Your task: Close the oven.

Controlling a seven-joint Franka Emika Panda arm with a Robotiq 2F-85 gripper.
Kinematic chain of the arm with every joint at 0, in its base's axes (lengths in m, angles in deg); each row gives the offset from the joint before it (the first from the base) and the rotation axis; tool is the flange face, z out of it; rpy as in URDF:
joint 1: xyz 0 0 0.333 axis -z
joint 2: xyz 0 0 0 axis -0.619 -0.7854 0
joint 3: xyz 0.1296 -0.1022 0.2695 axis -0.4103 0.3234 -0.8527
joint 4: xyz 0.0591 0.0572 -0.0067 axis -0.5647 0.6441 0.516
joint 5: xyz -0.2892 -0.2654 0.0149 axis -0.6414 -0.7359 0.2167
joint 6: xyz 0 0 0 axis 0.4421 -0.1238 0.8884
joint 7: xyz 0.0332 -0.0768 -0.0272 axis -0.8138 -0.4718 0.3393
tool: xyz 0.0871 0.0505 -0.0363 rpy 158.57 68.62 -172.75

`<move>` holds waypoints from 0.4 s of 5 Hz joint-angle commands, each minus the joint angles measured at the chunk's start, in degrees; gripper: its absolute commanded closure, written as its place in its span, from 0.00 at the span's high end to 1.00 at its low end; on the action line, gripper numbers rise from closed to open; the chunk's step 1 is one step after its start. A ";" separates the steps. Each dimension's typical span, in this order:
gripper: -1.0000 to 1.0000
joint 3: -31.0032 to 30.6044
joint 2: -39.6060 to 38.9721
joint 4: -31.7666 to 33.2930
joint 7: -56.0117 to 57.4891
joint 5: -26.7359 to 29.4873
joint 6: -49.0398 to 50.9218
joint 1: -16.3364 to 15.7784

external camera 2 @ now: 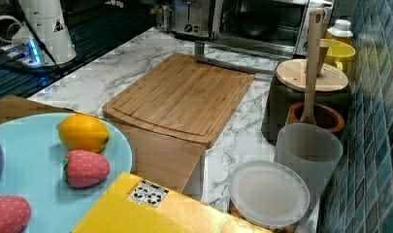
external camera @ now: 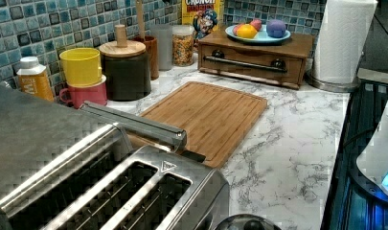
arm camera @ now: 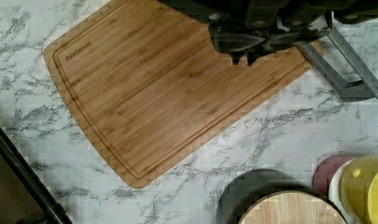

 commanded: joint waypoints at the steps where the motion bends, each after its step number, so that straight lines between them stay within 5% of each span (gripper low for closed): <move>1: 0.00 1.28 1.62 3.24 6.15 4.03 -5.03 2.08; 2: 0.00 0.99 -3.15 0.21 22.91 10.57 -2.68 4.08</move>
